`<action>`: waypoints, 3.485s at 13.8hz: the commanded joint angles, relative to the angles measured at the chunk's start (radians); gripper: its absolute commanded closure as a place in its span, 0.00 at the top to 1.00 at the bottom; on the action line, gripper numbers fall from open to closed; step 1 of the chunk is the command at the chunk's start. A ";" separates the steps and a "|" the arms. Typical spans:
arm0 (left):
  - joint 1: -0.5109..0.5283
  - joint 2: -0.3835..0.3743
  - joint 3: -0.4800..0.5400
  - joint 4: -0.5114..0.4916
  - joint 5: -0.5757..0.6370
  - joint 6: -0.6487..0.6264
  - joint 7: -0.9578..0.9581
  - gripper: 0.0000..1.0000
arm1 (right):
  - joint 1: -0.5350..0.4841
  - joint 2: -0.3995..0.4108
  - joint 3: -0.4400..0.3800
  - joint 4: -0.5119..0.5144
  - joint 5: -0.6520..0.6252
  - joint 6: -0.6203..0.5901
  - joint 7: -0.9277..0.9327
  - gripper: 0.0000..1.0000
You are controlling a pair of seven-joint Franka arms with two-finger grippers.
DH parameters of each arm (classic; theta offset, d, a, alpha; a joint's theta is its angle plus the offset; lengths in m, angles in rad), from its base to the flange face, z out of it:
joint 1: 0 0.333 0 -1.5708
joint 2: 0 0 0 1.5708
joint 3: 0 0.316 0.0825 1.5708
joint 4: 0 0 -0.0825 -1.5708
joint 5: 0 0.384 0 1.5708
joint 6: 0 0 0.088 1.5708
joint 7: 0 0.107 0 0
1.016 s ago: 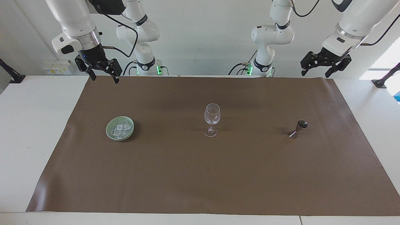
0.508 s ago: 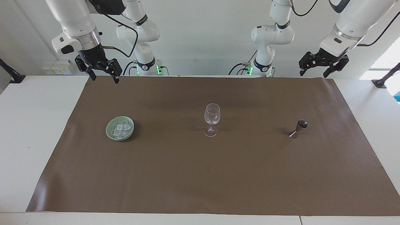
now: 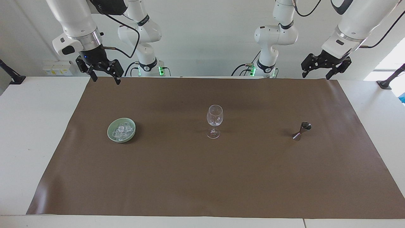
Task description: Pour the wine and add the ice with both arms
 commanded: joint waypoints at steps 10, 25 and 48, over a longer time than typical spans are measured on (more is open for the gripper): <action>0.084 -0.025 -0.062 -0.032 0.014 0.042 -0.010 1.00 | -0.002 -0.008 -0.001 -0.006 0.009 -0.007 -0.026 1.00; 0.081 0.086 -0.058 0.112 0.005 -0.013 -0.012 1.00 | -0.002 -0.008 -0.001 -0.006 0.009 -0.007 -0.026 1.00; 0.113 0.507 0.341 0.332 -0.739 0.059 -0.970 1.00 | -0.002 -0.008 -0.001 -0.006 0.009 -0.007 -0.026 1.00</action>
